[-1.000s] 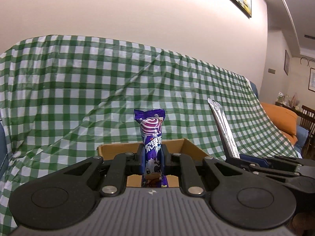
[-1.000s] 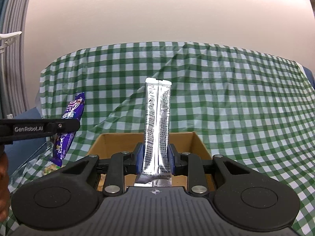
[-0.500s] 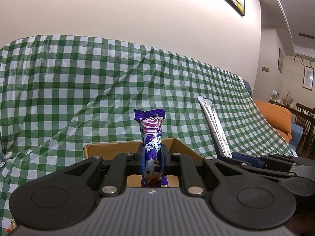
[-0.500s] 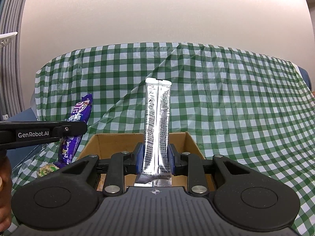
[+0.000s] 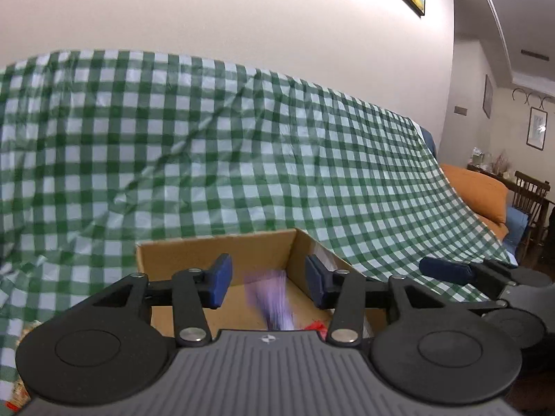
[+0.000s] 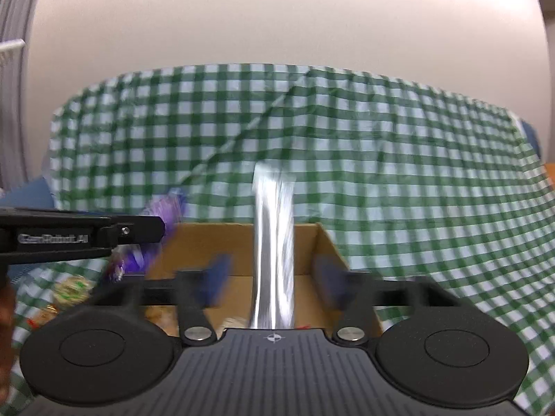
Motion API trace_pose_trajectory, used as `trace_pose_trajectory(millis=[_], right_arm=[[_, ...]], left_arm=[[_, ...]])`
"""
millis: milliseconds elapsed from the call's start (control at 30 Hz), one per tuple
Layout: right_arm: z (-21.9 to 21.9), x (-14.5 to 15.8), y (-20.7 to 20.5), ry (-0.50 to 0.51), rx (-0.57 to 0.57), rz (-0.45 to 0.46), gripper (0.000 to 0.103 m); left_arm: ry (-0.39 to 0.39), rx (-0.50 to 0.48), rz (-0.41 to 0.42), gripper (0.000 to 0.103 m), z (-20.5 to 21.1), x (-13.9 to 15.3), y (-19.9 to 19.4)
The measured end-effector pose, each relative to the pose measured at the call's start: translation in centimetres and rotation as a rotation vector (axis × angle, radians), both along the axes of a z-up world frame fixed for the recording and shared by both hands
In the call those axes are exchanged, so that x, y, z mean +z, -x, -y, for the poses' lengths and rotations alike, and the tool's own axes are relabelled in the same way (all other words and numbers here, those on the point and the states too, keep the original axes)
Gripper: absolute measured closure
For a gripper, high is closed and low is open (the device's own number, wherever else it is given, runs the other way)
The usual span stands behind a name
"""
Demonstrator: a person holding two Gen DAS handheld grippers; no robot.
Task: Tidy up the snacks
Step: 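Open both tools to drop the silver bar and purple candy into the box, then move both tools back toward the remaining snacks on the table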
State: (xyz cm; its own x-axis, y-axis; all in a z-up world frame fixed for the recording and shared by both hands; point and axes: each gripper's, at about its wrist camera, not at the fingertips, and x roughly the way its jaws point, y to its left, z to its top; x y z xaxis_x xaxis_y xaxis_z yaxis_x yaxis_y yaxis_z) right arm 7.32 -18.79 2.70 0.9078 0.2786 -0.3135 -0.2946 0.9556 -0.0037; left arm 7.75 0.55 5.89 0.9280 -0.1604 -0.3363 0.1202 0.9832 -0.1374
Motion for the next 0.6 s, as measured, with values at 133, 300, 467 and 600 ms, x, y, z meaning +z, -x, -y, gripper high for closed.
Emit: trace_pose_trajectory(millis=[133, 300, 467, 600], right_arm=[[0.2, 0.3, -0.2, -0.026, -0.005, 0.007, 0.024], [-0.6, 0.1, -0.4, -0.057, 0.007, -0.019, 0.024], [-2.7, 0.2, 0.5, -0.075, 0.057, -0.007, 0.024], [-5.1, 0.5, 1.8, -0.101, 0.134, -0.016, 0.024]], left_arm=[[0.014, 0.032, -0.01, 0.052, -1.3, 0.1, 0.5], [0.005, 0.061, -0.027, 0.061, -3.4, 0.8, 2.1], [-0.001, 0.081, -0.156, 0.079, -7.6, 1.7, 2.7], [-0.084, 0.111, -0.274, 0.08, -11.4, 1.3, 2.1]])
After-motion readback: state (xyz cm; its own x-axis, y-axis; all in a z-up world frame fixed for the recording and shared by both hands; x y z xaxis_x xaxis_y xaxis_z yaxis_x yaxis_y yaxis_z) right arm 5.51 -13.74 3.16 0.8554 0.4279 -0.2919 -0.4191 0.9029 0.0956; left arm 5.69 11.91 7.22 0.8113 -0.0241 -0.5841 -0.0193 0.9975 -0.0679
